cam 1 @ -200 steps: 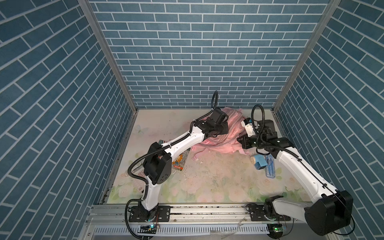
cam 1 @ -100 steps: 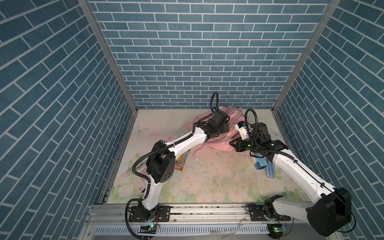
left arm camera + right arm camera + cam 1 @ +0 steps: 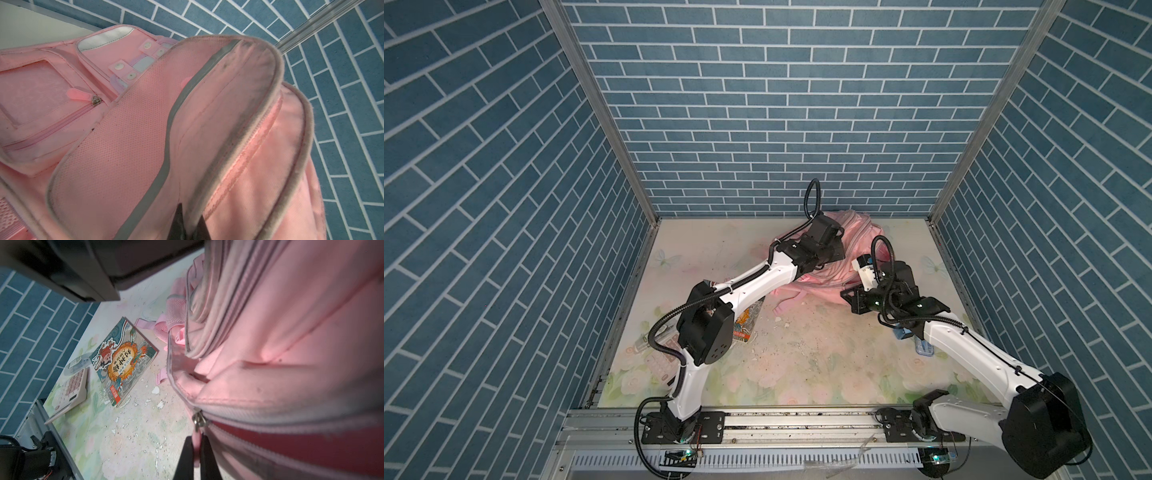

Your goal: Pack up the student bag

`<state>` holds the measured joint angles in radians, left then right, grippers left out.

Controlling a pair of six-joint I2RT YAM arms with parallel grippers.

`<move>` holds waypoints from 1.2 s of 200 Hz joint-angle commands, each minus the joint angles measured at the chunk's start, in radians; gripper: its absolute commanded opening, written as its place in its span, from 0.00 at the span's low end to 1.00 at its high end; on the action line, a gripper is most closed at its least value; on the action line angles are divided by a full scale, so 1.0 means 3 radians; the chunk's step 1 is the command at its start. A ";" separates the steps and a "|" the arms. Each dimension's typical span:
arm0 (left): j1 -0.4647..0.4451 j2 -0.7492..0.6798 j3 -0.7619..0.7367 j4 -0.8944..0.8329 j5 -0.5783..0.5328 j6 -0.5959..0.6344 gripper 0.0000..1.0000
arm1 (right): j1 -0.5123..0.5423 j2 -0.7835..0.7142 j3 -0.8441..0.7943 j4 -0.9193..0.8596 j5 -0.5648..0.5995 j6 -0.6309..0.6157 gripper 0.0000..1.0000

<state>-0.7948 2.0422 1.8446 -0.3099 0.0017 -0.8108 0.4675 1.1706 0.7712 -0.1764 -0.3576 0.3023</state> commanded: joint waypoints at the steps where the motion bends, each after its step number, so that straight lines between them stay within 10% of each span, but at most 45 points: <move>1: 0.0067 -0.0136 -0.0025 0.0423 0.0249 0.0288 0.14 | -0.0040 -0.0131 0.0004 0.0180 0.0014 -0.0219 0.00; 32: 0.0173 -0.0196 -0.0089 0.0044 0.0460 0.1074 0.48 | -0.0145 -0.0205 0.0052 0.0090 -0.0129 -0.0392 0.00; 126: 0.0005 -0.0303 -0.0299 -0.0516 0.0476 0.3795 0.62 | -0.0447 -0.0423 0.0104 -0.0365 -0.0578 -0.1005 0.00; 240: 0.0035 -0.0126 -0.0671 -0.0084 0.0591 0.4228 0.67 | -0.0512 -0.0442 0.0170 -0.0498 -0.0695 -0.1139 0.00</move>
<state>-0.7898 1.9823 1.6558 -0.3893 0.1806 0.4362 0.3176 1.0550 0.7712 -0.3645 -0.5110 0.0185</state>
